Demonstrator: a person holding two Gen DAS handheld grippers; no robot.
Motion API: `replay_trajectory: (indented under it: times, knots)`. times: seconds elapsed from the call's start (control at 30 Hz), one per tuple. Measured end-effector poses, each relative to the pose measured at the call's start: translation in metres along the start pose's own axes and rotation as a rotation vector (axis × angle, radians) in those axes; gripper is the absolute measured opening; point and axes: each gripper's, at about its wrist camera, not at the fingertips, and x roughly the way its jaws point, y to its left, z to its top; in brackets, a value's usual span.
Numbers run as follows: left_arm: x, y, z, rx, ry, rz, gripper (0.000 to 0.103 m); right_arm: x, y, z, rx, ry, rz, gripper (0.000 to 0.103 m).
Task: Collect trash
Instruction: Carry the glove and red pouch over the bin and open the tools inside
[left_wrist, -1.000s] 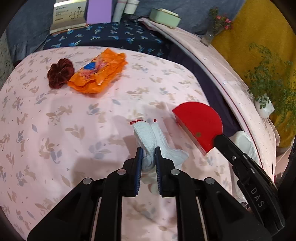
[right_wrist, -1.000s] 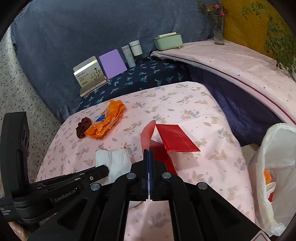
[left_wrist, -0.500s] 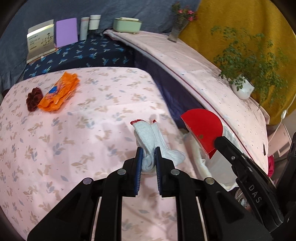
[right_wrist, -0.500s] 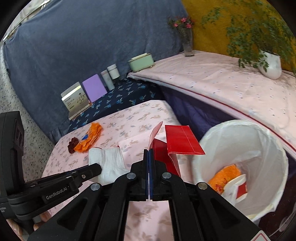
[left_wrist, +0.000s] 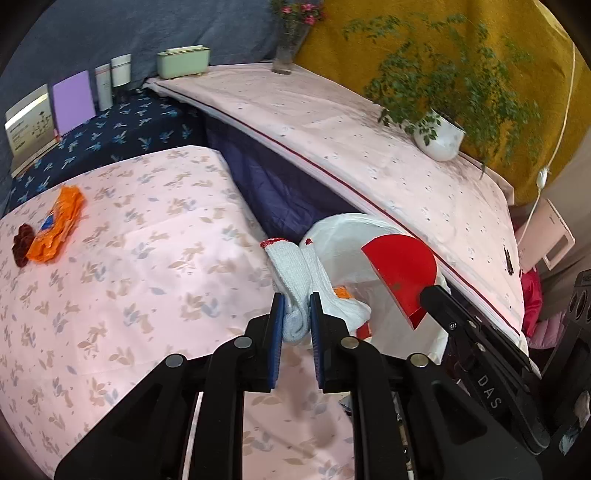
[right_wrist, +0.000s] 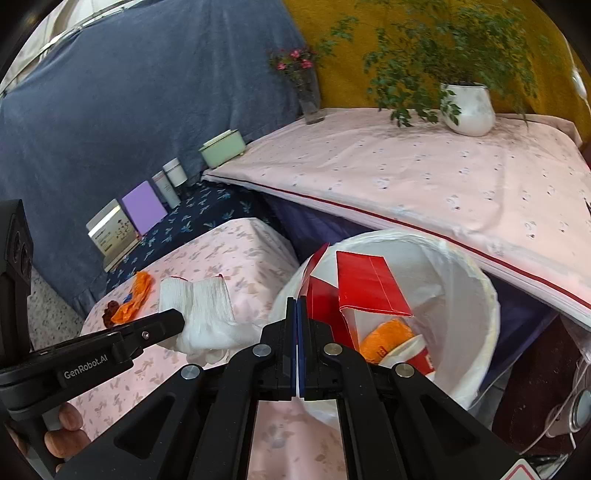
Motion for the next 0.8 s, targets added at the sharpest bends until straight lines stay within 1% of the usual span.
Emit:
replay_trajectory:
  times: [0.2, 0.37, 0.5, 0.53, 0.57, 0.6, 0.67, 0.8]
  knots:
    - [0.013, -0.029, 0.005, 0.05, 0.014, -0.026, 0.014, -0.003, -0.026, 0.0, 0.038, -0.008, -0.024, 0.001]
    - [0.022, -0.043, 0.008, 0.075, 0.024, -0.038, 0.014, -0.005, -0.039, -0.001, 0.055, -0.011, -0.033, 0.001]
    - [0.027, -0.05, 0.012, 0.078, 0.026, -0.052, 0.016, -0.005, -0.045, -0.001, 0.064, -0.013, -0.039, 0.001]
    - [0.028, -0.051, 0.013, 0.078, 0.027, -0.054, 0.018, -0.005, -0.046, 0.0, 0.066, -0.013, -0.04, 0.001]
    - [0.028, -0.053, 0.014, 0.078, 0.026, -0.056, 0.023, -0.005, -0.047, 0.0, 0.068, -0.013, -0.041, 0.001]
    - [0.029, -0.054, 0.015, 0.078, 0.024, -0.052, 0.031, -0.005, -0.048, 0.0, 0.069, -0.013, -0.042, 0.001]
    - [0.029, -0.054, 0.015, 0.075, 0.018, -0.045, 0.039, -0.004, -0.049, 0.001, 0.071, -0.012, -0.044, 0.001]
    - [0.033, -0.049, 0.015, 0.063, 0.029, -0.032, 0.04, -0.001, -0.05, 0.001, 0.07, -0.007, -0.043, 0.001]
